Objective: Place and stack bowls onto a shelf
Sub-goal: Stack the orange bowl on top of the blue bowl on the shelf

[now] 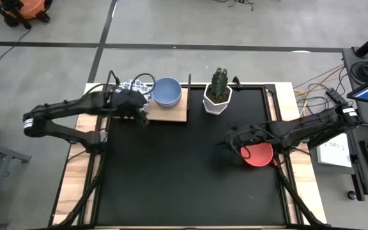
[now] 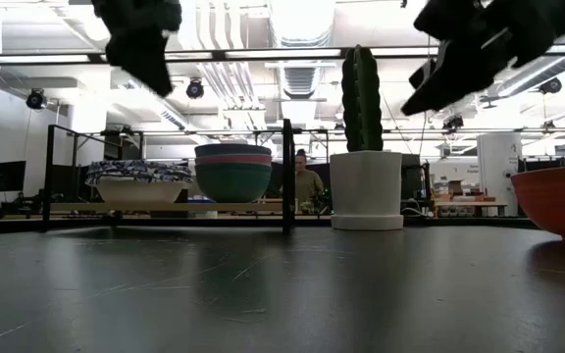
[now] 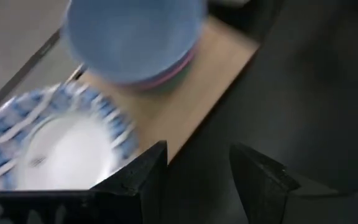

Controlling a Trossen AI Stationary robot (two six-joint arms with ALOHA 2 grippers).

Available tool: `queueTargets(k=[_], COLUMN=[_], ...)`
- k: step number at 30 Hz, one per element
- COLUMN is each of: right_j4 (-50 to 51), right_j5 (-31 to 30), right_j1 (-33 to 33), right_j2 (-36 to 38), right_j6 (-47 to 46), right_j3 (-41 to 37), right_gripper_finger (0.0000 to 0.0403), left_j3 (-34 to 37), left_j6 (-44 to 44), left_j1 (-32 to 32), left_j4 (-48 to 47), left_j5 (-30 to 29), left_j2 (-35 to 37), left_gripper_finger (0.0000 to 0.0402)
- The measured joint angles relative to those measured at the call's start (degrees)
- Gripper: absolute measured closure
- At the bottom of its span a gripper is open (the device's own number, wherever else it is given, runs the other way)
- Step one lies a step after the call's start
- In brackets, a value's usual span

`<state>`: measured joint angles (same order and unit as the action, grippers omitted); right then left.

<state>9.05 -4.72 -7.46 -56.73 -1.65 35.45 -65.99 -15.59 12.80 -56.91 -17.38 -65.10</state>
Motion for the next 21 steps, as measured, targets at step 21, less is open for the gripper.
queueTargets(k=[21], right_j4=[51.6], right_j5=[0.8], right_j1=[-1.4], right_j2=[-1.5], right_j6=[-31.8], right_j3=[17.1], right_gripper_finger=[0.0390], left_j3=[5.1], left_j6=[-10.5], left_j1=[-31.8], left_j4=[24.1], left_j5=[-13.6], left_j2=[-0.6], left_gripper_finger=[0.0267])
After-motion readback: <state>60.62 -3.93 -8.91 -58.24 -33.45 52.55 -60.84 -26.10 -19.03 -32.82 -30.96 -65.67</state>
